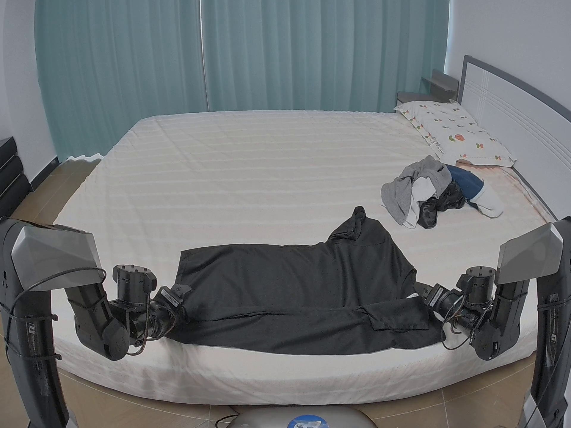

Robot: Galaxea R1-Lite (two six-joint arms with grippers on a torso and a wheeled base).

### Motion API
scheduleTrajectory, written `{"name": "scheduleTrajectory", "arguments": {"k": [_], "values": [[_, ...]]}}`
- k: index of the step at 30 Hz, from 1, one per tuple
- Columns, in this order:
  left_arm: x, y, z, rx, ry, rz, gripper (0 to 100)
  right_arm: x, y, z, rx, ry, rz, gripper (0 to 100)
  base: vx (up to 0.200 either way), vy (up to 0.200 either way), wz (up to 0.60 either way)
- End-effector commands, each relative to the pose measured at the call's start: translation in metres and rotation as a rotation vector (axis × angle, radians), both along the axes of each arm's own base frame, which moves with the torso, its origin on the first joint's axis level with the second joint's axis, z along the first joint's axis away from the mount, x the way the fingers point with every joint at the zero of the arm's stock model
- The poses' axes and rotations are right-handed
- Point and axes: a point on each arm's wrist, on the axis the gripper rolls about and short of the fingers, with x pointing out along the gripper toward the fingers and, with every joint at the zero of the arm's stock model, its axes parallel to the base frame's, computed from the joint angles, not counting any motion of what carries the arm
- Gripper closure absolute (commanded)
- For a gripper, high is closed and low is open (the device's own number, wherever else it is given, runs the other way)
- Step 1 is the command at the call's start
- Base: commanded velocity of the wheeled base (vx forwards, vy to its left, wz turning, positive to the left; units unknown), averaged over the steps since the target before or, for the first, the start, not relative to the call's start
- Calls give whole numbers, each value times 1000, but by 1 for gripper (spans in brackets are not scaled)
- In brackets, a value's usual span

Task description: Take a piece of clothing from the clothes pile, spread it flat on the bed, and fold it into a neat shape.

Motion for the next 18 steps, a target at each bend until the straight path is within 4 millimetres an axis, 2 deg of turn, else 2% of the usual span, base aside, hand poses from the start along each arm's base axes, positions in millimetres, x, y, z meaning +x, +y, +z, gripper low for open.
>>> {"name": "scheduleTrajectory", "arguments": {"k": [1,2,3,6,10,14,18], "values": [[7,12,12,-49,-46,72,0,-6,-4,32,90,-79,-43,0,0,0,0],[7,13,13,-49,-48,73,0,-7,-3,33,92,-80,-42,0,0,0,0],[7,20,17,-68,-55,98,0,-18,-1,38,120,-64,-38,0,0,0,0],[5,29,24,-116,-67,115,0,-35,7,43,158,-32,-17,0,0,0,0],[0,40,36,-207,-76,94,0,-53,18,36,190,43,11,0,0,0,0],[-7,44,39,-261,-63,61,0,-59,25,30,276,96,10,0,0,0,0],[-7,44,38,-260,-62,57,0,-59,27,11,319,176,8,0,0,0,0]]}}
